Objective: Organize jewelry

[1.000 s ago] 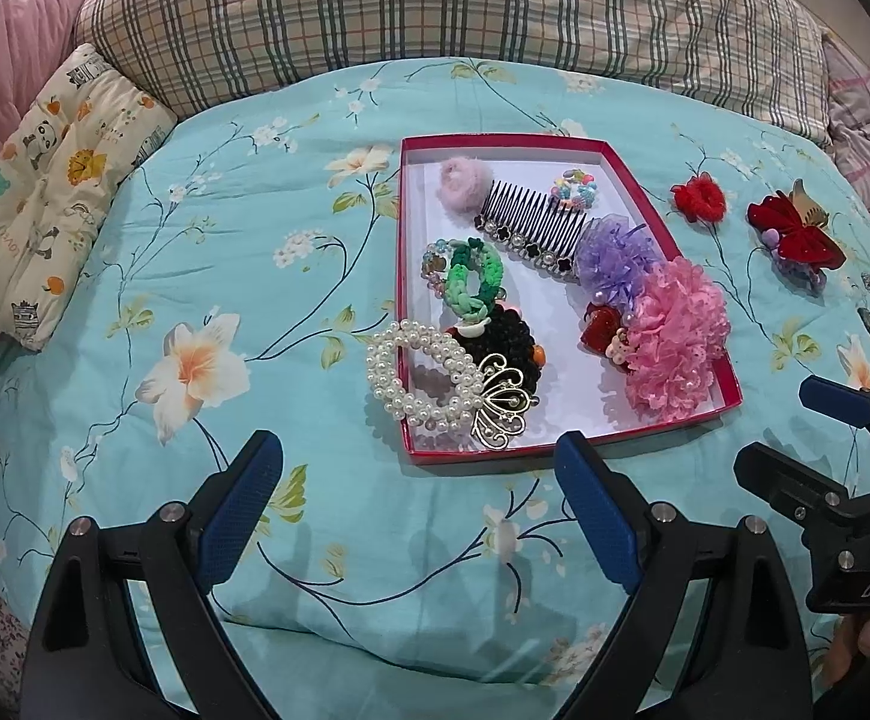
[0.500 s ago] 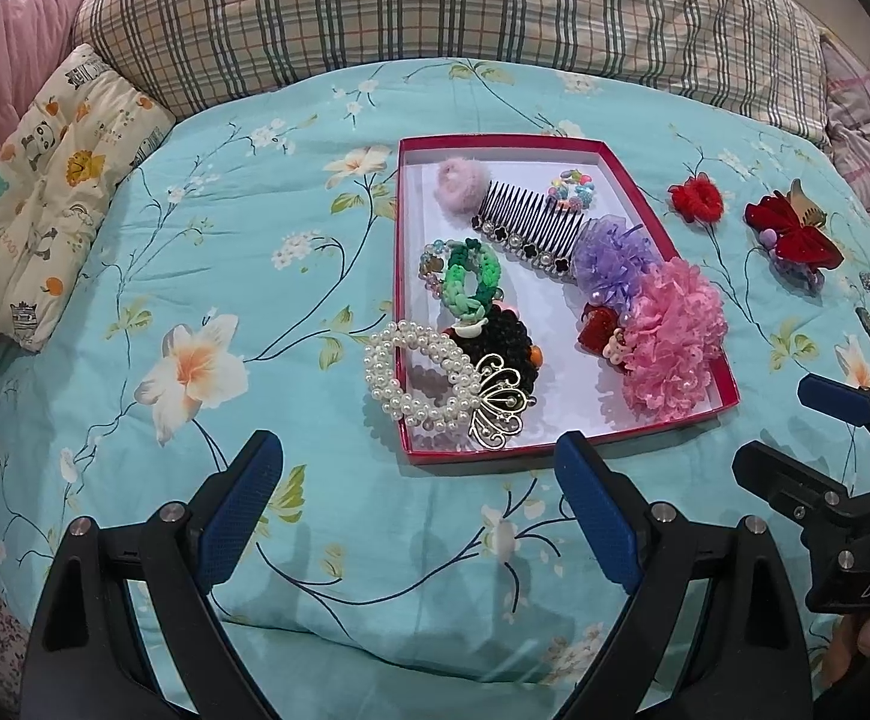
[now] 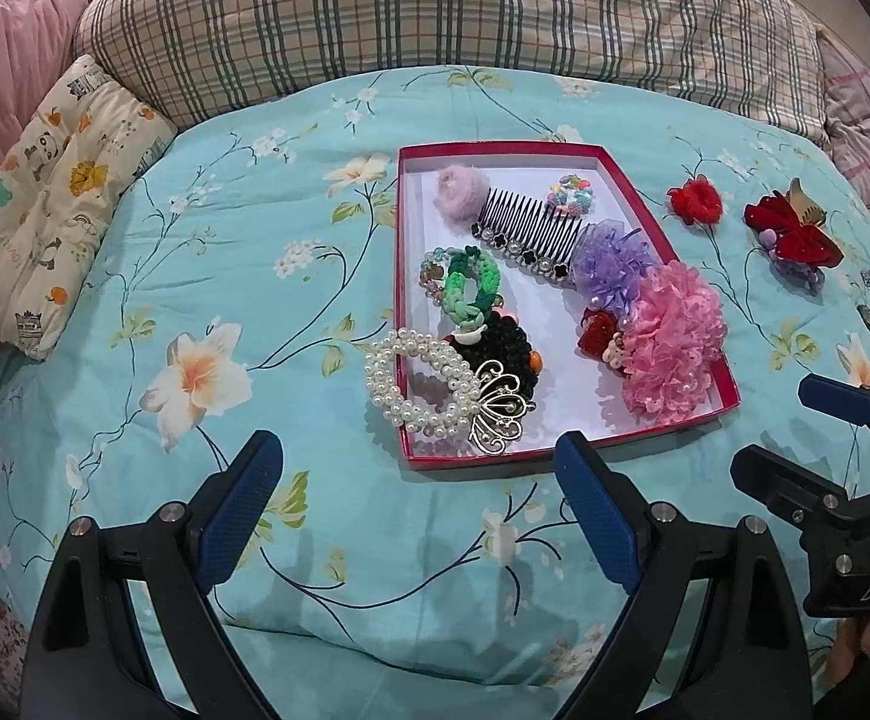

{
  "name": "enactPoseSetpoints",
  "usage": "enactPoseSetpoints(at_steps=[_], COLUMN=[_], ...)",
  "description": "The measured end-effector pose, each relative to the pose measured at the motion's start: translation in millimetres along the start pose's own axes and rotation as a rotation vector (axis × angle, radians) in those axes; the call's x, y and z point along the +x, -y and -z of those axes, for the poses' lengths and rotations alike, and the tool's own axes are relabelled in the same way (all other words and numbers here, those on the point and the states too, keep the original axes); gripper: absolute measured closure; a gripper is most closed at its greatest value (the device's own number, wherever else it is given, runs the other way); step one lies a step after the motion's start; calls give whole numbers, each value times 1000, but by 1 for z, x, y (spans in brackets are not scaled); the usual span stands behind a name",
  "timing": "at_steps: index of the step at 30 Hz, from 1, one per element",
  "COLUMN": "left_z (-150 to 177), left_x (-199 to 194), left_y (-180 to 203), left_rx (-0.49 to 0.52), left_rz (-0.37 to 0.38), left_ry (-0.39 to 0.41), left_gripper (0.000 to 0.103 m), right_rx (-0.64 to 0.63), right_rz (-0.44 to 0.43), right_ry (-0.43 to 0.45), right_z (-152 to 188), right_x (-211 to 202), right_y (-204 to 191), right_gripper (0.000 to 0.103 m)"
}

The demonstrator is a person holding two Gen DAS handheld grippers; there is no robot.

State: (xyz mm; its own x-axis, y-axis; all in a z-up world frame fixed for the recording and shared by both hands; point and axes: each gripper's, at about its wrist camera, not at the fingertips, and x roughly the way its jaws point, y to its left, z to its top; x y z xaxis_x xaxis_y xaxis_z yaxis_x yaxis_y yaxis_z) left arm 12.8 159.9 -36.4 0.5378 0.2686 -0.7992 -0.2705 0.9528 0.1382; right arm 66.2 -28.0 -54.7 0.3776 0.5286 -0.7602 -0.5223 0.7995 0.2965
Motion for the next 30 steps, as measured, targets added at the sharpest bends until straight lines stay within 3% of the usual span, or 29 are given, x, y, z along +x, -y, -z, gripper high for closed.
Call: enactPoseSetpoints(at_steps=[30], left_z=[0], left_x=[0], left_y=[-2], left_rx=[-2], left_rz=[-2], left_ry=[1], left_gripper=[10], right_rx=[-2], right_rz=[0], right_ry=[0], right_z=[-2], right_x=[0], right_y=[2], right_gripper=[4])
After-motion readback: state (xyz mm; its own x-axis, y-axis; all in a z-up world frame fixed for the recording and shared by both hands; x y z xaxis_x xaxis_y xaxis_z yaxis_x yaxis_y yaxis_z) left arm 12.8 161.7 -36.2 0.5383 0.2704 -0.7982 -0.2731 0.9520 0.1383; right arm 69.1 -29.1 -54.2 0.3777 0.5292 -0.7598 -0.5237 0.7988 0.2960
